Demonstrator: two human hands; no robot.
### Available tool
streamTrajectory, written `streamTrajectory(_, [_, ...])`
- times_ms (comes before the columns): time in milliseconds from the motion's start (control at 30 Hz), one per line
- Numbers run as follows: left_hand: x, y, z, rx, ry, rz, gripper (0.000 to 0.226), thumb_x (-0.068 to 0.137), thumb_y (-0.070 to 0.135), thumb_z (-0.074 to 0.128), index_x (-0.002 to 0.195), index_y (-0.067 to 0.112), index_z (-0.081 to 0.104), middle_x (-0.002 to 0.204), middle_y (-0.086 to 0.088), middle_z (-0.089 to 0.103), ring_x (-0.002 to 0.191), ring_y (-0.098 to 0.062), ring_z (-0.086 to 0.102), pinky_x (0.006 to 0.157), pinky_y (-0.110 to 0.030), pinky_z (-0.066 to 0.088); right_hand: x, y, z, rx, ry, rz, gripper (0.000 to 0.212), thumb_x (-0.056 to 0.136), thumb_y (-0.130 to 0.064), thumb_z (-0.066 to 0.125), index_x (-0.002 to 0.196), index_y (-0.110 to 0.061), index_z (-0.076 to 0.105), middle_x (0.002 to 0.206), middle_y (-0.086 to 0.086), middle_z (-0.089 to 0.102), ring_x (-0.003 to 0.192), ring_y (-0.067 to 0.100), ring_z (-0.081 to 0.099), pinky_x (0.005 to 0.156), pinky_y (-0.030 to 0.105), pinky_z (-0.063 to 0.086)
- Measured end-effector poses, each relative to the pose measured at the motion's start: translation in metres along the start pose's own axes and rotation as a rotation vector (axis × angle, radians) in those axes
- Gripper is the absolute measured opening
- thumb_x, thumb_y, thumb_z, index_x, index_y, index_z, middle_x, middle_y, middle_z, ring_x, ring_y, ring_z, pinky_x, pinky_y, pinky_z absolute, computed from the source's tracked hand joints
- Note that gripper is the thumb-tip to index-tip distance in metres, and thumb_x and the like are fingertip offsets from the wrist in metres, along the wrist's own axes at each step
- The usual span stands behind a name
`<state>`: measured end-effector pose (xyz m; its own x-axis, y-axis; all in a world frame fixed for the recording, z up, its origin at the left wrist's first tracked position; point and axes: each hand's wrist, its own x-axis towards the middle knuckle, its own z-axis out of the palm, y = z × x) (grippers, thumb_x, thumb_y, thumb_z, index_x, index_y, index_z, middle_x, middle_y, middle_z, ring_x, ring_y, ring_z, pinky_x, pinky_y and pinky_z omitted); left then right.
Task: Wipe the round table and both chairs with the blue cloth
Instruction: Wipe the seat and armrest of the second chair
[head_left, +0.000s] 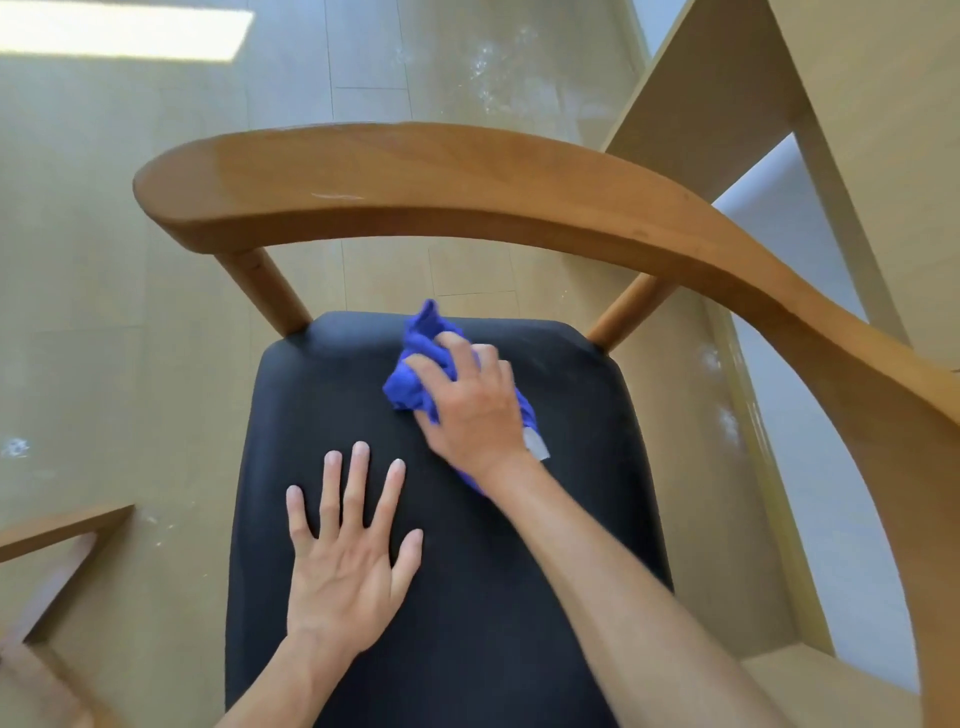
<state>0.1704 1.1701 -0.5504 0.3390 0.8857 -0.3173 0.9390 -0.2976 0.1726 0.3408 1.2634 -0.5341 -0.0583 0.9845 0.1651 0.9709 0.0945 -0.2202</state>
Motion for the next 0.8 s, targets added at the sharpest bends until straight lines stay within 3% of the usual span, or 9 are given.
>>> streamTrajectory(167, [0.000, 0.000, -0.001, -0.011, -0.019, -0.016, 0.068, 0.095, 0.057, 0.002, 0.148, 0.020, 0.024, 0.157, -0.016, 0.021, 0.145, -0.037, 0.016, 0.110, -0.064, 0.012, -0.052, 0.098, -0.032, -0.033, 0.048, 0.315, 0.035, 0.074, -0.017, 0.075, 0.109, -0.017, 0.069, 0.116, 0.015, 0.060, 0.089, 0.041, 0.055, 0.074, 0.046, 0.050])
streamTrajectory(267, [-0.001, 0.000, -0.001, -0.012, -0.020, -0.018, 0.067, 0.095, 0.056, 0.002, 0.148, 0.020, 0.023, 0.158, -0.016, 0.019, 0.145, -0.037, 0.015, 0.111, -0.065, 0.011, -0.077, 0.125, -0.043, 0.087, 0.136, 0.737, 0.027, 0.083, -0.020, 0.067, 0.108, -0.027, 0.062, 0.108, 0.004, 0.052, 0.098, 0.030, 0.053, 0.077, 0.039, 0.046])
streamTrajectory(333, [-0.002, 0.000, 0.000, -0.017, -0.020, -0.010, 0.067, 0.095, 0.055, 0.002, 0.149, 0.020, 0.023, 0.158, -0.016, 0.018, 0.146, -0.037, 0.014, 0.111, -0.066, 0.011, -0.076, 0.118, -0.035, 0.070, 0.159, 1.031, 0.031, 0.087, -0.022, 0.062, 0.117, -0.016, 0.060, 0.113, 0.014, 0.052, 0.100, 0.038, 0.054, 0.079, 0.042, 0.046])
streamTrajectory(367, [-0.002, 0.000, 0.001, -0.025, -0.019, -0.009, 0.067, 0.096, 0.055, 0.003, 0.149, 0.019, 0.023, 0.158, -0.016, 0.018, 0.146, -0.037, 0.013, 0.111, -0.066, 0.010, -0.071, 0.110, -0.031, 0.035, 0.177, 1.066, 0.033, 0.087, -0.021, 0.060, 0.119, -0.011, 0.060, 0.116, 0.019, 0.052, 0.100, 0.042, 0.053, 0.080, 0.044, 0.045])
streamTrajectory(500, [0.000, 0.000, -0.001, -0.021, -0.003, 0.001, 0.066, 0.096, 0.054, 0.004, 0.149, 0.019, 0.023, 0.158, -0.016, 0.018, 0.146, -0.037, 0.013, 0.111, -0.065, 0.008, -0.027, 0.053, -0.021, 0.036, 0.220, 0.933, 0.035, 0.084, -0.019, 0.062, 0.118, -0.012, 0.063, 0.121, 0.020, 0.053, 0.098, 0.042, 0.053, 0.080, 0.044, 0.042])
streamTrajectory(667, [-0.007, -0.007, -0.009, -0.110, 0.041, 0.027, 0.064, 0.089, 0.040, 0.030, 0.140, 0.004, 0.042, 0.145, -0.022, 0.041, 0.140, -0.036, 0.024, 0.114, -0.058, 0.010, 0.016, -0.094, 0.012, 0.096, 0.021, 0.299, 0.041, 0.071, -0.028, 0.068, 0.111, -0.025, 0.063, 0.118, 0.007, 0.057, 0.087, 0.030, 0.053, 0.069, 0.035, 0.042])
streamTrajectory(800, [-0.027, -0.033, -0.017, -0.198, 0.090, 0.101, 0.055, 0.086, 0.032, 0.037, 0.129, 0.000, 0.053, 0.144, -0.017, 0.043, 0.140, -0.030, 0.028, 0.117, -0.046, 0.014, 0.005, -0.097, 0.011, 0.102, -0.075, 0.000, 0.041, 0.072, -0.023, 0.070, 0.113, -0.026, 0.066, 0.121, 0.006, 0.060, 0.085, 0.028, 0.053, 0.066, 0.034, 0.042])
